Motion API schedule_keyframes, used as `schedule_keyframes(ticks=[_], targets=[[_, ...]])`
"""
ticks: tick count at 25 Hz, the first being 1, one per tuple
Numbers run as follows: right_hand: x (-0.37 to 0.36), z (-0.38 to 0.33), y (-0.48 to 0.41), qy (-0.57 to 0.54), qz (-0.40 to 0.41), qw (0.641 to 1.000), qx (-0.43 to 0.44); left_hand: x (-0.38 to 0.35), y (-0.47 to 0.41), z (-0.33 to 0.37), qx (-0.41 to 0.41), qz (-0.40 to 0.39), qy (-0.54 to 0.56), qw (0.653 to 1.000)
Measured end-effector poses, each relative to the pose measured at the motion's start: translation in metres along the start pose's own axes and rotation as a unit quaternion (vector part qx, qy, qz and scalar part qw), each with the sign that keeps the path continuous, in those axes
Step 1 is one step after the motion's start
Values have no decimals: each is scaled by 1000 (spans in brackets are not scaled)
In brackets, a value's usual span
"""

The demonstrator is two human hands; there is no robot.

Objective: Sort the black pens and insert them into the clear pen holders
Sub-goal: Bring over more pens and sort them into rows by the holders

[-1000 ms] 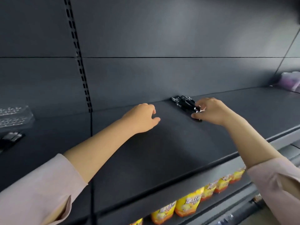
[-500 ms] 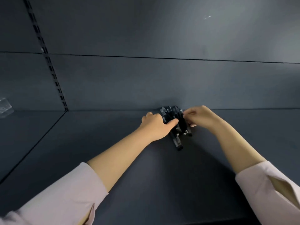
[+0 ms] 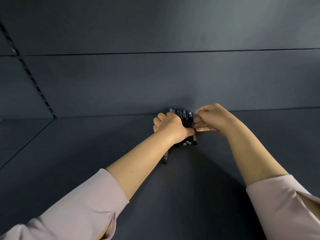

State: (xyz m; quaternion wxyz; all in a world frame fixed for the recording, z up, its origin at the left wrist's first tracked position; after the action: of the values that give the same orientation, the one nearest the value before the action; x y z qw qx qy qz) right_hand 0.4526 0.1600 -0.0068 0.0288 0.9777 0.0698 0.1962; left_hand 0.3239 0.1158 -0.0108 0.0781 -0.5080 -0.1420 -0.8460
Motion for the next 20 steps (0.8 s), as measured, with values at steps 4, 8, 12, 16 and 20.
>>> schedule_keyframes(ticks=[4, 8, 12, 16, 20], targets=[[8, 1, 0, -31, -25, 999, -16, -2, 4, -2, -9, 1, 34, 999], [10, 1, 2, -26, -31, 999, -22, -3, 7, 1, 0, 1, -10, 1000], [11, 4, -5, 3, 38, 999, -6, -1, 6, -2, 2, 5, -19, 1000], [10, 9, -12, 71, 87, 993, 33, 7, 3, -11, -28, -5, -31, 999], [9, 10, -16, 87, 93, 989, 68, 14, 2, -16, -40, -31, -6, 999]])
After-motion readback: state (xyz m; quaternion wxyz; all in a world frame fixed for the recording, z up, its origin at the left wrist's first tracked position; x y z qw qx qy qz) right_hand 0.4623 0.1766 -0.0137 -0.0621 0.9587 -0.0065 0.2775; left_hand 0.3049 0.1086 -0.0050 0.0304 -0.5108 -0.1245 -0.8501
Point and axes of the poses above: each hand's wrist, its own y-axis away from the middle knuckle, its own x-axis out of the back of the hand, z = x × y, the point moved 1 cm from there along -y, towards the middle knuckle, and after that the axes turned 4 degrees about x, right-handed, at the moved point
